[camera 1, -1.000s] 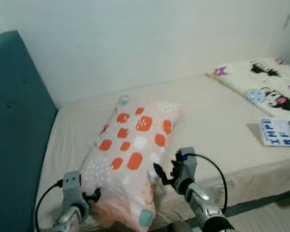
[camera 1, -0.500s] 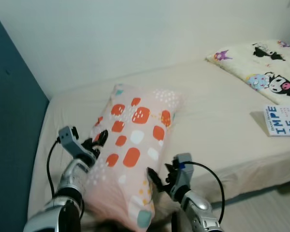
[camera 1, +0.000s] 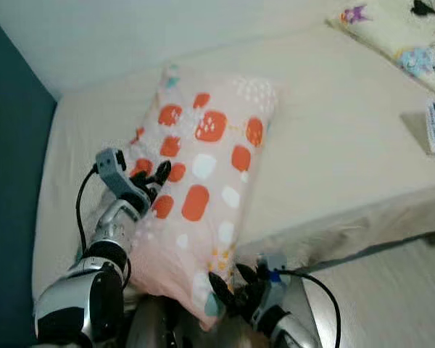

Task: Clean up the room

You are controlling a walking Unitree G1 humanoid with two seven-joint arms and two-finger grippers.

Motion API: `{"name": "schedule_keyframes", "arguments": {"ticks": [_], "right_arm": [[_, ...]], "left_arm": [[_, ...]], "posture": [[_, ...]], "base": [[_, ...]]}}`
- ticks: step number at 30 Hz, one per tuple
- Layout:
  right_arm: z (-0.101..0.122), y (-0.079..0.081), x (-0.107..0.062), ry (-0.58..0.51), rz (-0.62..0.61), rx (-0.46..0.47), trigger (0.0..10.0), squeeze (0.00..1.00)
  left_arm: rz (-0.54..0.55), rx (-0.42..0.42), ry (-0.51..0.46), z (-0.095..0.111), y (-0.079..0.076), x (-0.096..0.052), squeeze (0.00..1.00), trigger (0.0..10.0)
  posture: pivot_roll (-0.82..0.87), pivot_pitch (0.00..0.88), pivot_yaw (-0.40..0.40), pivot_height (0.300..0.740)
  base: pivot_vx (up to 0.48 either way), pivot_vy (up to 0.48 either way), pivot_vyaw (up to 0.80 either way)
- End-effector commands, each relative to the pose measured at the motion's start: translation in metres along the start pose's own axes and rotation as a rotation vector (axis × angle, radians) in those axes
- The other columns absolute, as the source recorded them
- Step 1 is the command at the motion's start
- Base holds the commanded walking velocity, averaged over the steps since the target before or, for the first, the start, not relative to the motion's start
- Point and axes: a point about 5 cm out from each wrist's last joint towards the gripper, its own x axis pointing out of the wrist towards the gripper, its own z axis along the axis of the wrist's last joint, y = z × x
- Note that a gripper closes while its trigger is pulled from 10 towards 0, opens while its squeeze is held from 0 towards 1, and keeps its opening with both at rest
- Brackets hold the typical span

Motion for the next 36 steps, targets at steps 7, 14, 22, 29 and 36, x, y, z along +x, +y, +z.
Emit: {"name": "schedule_keyframes", "arguments": {"ticks": [7,14,22,29,36], "right_arm": [[0.004,0.025,-0.004,-0.012,0.087,0.083,10.0,0.00],[0.009,0.036,-0.007,0.001,0.129,0.096,10.0,0.00],[0.012,0.043,-0.018,0.007,0.140,0.118,10.0,0.00],[0.012,0.046,-0.023,0.019,0.122,0.133,10.0,0.00],[0.014,0.046,-0.026,0.025,0.101,0.140,10.0,0.00]], "left_arm": [[-0.038,0.114,-0.028,0.013,-0.019,0.012,0.00,10.0],[0.054,0.331,0.026,0.013,-0.009,0.009,0.00,10.0],[0.224,0.430,-0.008,0.040,0.023,-0.002,0.00,10.0],[0.278,0.427,-0.112,0.076,0.025,0.000,0.00,10.0],[0.313,0.471,-0.102,0.081,0.027,-0.001,0.00,10.0]], "posture": [[-0.24,0.394,0.138,0.521],[-0.26,0.384,0.139,0.521],[-0.27,0.420,0.139,0.521],[-0.29,0.448,0.149,0.521],[-0.30,0.462,0.152,0.521]], "base": [[0.000,0.000,0.00],[0.000,0.000,0.00],[0.000,0.000,0.00],[0.000,0.000,0.00],[0.000,0.000,0.00]]}}
